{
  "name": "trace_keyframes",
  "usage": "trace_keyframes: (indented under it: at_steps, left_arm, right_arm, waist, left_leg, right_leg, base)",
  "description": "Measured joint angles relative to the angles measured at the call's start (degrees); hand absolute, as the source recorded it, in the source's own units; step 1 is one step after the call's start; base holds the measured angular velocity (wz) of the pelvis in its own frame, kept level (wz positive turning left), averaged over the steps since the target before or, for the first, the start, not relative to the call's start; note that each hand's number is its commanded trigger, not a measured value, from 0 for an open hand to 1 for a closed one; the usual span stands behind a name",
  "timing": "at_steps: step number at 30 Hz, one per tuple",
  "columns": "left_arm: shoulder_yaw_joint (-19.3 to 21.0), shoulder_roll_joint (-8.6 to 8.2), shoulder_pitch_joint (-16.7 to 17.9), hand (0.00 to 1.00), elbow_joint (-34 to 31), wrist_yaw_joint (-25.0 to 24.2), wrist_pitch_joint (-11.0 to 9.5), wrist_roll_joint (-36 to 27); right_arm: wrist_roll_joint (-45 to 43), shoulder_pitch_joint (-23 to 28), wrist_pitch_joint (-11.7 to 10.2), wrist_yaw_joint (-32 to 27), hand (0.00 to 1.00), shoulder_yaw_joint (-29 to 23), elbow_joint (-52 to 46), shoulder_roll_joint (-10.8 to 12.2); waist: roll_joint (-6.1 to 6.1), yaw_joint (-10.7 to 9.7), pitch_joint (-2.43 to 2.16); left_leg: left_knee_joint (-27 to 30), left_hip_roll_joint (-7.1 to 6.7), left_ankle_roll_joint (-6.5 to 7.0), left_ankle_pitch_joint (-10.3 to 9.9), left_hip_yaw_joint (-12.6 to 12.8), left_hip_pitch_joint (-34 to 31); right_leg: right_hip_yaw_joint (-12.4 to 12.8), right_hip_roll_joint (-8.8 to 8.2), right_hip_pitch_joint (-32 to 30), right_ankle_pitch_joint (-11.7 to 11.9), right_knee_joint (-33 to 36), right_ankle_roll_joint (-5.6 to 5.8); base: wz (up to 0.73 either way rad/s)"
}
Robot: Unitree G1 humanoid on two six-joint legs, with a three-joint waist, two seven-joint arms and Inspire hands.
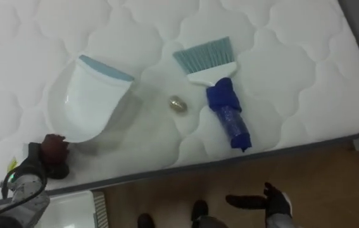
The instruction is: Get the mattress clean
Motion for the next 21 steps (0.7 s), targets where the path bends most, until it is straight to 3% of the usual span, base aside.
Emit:
trace_keyframes:
  at_steps: [6, 9, 13, 17, 21]
  left_arm:
    - [-3.96, 0.99, 1.47, 1.0, 0.01, 5.39, -0.91, 7.67]
    - [-6.1, 2.55, 2.28, 1.0, 0.08, 7.7, -1.36, 11.33]
    - [-8.28, 3.01, 2.74, 1.0, 0.13, 10.48, -1.36, 14.55]
    - [-9.5, 3.43, 2.48, 1.0, 0.12, 12.41, -1.47, 18.93]
    - [-10.69, 3.88, 2.13, 1.0, 0.2, 13.12, -2.16, 22.75]
  right_arm:
    - [6.89, -0.91, -1.43, -5.73, 0.0, -5.7, -4.01, -1.37]
    - [9.8, -1.15, -2.06, -9.02, 0.0, -7.66, -6.6, -1.58]
    - [11.64, -2.43, -3.13, -13.52, 0.0, -8.64, -9.62, -1.88]
    - [8.46, -3.15, -3.6, -20.07, 0.0, -8.88, -15.3, -2.12]
    - [-3.43, -3.61, -5.74, -25.32, 0.0, -8.42, -20.03, -2.17]
  waist:
    - [0.11, -0.22, -0.07]
    - [0.12, -0.73, -0.1]
    - [0.05, -1.34, -0.15]
    - [-0.05, -1.93, -0.2]
    - [-0.16, -2.31, -0.34]
  left_leg:
    - [0.9, -0.18, 0.1, -0.06, 0.69, -0.42]
    - [2.2, 0.27, 1.24, -0.74, 1.34, -0.6]
    - [2.47, 0.19, 2.2, -1.33, 2.22, -0.8]
    - [4.7, 0.61, 2.31, -1.37, 2.93, -2.66]
    - [5.86, 0.92, 2.43, -1.18, 3.48, -3.54]
  right_leg:
    - [0.38, -0.04, -0.48, 0.01, 0.77, -0.05]
    - [0.65, -0.11, -1.0, -0.38, 2.66, -0.65]
    - [1.66, -0.34, -2.71, -0.63, 4.93, -1.1]
    - [1.87, -1.12, -4.19, -1.07, 6.11, -1.82]
    - [2.19, -1.14, -5.23, -0.86, 7.0, -2.22]
  base:
    - [-0.02]
    - [0.02]
    - [-0.09]
    - [-0.07]
    - [-0.01]
